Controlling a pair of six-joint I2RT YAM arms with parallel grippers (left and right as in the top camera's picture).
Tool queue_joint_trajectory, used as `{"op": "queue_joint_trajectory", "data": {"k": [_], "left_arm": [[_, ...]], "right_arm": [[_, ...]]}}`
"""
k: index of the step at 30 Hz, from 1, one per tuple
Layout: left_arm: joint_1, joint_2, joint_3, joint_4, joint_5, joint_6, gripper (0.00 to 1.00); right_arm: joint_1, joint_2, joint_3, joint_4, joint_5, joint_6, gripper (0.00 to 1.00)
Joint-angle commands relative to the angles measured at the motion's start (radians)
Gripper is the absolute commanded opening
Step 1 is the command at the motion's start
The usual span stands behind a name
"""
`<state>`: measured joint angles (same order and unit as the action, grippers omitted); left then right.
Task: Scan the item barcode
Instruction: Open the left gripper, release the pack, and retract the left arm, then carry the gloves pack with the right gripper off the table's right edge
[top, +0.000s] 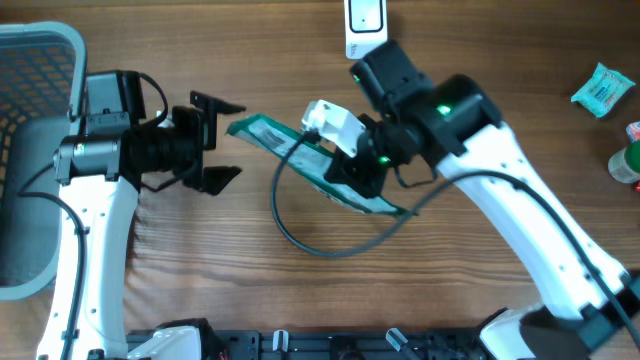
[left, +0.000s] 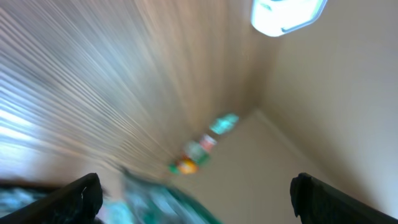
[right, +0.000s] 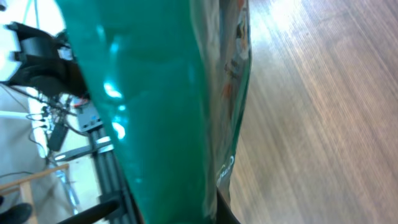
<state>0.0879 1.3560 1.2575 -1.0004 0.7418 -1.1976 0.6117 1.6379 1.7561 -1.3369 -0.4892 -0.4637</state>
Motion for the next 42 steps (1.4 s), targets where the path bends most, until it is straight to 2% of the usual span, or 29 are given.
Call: {"op": "queue_joint_trajectory", "data": {"k": [1,5,8,10,13,19,23,27,28,32,37,39,42], "left_arm": [[-0.006,-0.01,0.005,-0.117,-0.364,0.346,1.0],[-0.072,-0.071,0.005,-0.253,-0.704,0.41,1.0],[-0.159,-0.177,0.005,-0.335,-0.897,0.409,1.0],[-0.219,-0.268,0.005,-0.364,-0.95,0.409,1.0],[-0.277,-0.391,0.005,-0.416,-0.985,0.409,1.0],[-0.28,-0.564,0.005,-0.62,-1.027,0.409,1.0],[-0.28,-0.598,0.005,-0.621,-1.027,0.405,1.0],[-0.28,-0.597,0.005,-0.62,-1.027,0.405,1.0],[-0.28,-0.597,0.005,-0.62,-1.027,0.405,1.0],[-0.28,-0.597,0.005,-0.62,-1.027,0.405,1.0],[-0.28,-0.597,0.005,-0.62,-1.027,0.406,1.0],[-0.28,-0.597,0.005,-0.62,-1.027,0.406,1.0],[-0.28,-0.597,0.005,-0.621,-1.027,0.405,1.0]], "right_arm": [[-0.004,-0.087,0.003,-0.056,0.016,0.048,0.05],[-0.004,-0.121,0.003,-0.138,0.047,0.052,0.05],[-0.004,-0.154,0.003,-0.169,0.048,0.082,0.05],[-0.004,-0.179,0.003,-0.18,0.048,0.085,0.05],[-0.004,-0.211,0.003,-0.195,0.047,0.113,0.04],[-0.004,-0.228,-0.007,-0.177,0.109,0.14,0.05],[-0.004,-0.228,-0.11,-0.045,0.244,0.233,0.05],[-0.004,-0.228,-0.237,0.087,0.267,0.32,0.05],[-0.004,-0.228,-0.253,0.091,0.299,0.371,0.05],[-0.004,-0.228,-0.319,0.041,0.647,0.694,0.05],[-0.004,-0.228,-0.357,0.156,0.898,0.921,0.05],[-0.004,-0.228,-0.357,0.193,0.943,0.932,0.05],[-0.004,-0.225,-0.357,0.244,0.967,0.847,0.05]]}}
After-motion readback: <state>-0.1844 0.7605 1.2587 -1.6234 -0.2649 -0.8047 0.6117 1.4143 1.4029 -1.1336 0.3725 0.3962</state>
